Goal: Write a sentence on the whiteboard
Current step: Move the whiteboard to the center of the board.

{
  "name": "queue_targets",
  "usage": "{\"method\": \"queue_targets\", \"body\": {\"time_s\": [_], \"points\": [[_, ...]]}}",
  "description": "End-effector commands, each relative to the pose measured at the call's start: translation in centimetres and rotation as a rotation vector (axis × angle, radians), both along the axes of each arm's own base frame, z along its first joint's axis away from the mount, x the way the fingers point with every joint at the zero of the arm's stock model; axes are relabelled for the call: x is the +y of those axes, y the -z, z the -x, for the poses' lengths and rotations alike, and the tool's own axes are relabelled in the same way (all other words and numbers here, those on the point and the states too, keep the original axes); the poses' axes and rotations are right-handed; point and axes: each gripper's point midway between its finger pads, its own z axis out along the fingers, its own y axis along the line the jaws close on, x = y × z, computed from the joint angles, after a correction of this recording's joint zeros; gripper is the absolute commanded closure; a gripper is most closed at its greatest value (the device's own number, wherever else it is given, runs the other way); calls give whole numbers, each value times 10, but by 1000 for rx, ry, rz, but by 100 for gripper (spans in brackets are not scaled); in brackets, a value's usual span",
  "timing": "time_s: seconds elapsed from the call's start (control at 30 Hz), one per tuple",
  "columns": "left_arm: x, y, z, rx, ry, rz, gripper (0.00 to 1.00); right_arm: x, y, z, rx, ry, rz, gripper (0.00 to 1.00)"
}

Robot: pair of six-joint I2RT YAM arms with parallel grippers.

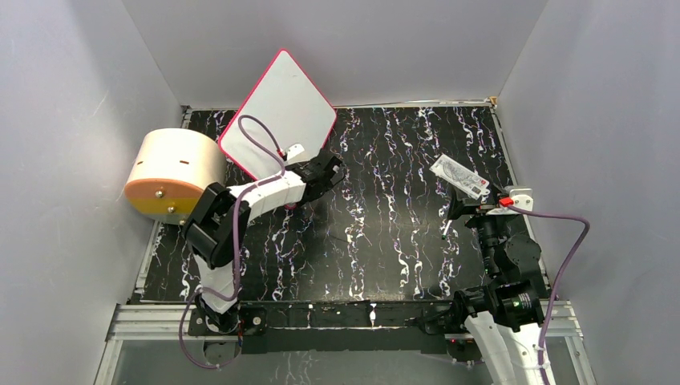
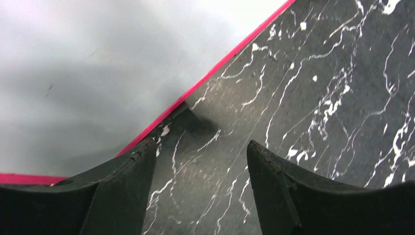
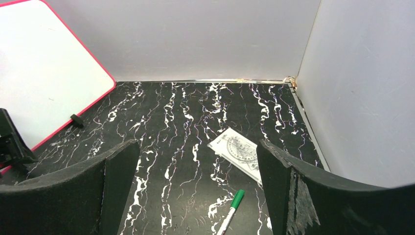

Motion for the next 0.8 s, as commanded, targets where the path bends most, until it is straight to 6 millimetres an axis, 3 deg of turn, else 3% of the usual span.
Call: {"method": "queue_targets", "body": {"time_s": [0.0, 0.23, 0.77], "points": [[3, -14, -25, -106, -116, -29, 38, -2, -16, 2, -62, 10, -16, 1], [7, -2, -33, -113, -137, -89, 47, -3, -14, 1, -59, 16, -16, 1], [44, 21, -21, -88, -192, -186, 66, -3, -12, 0, -61, 17, 12, 1]]}}
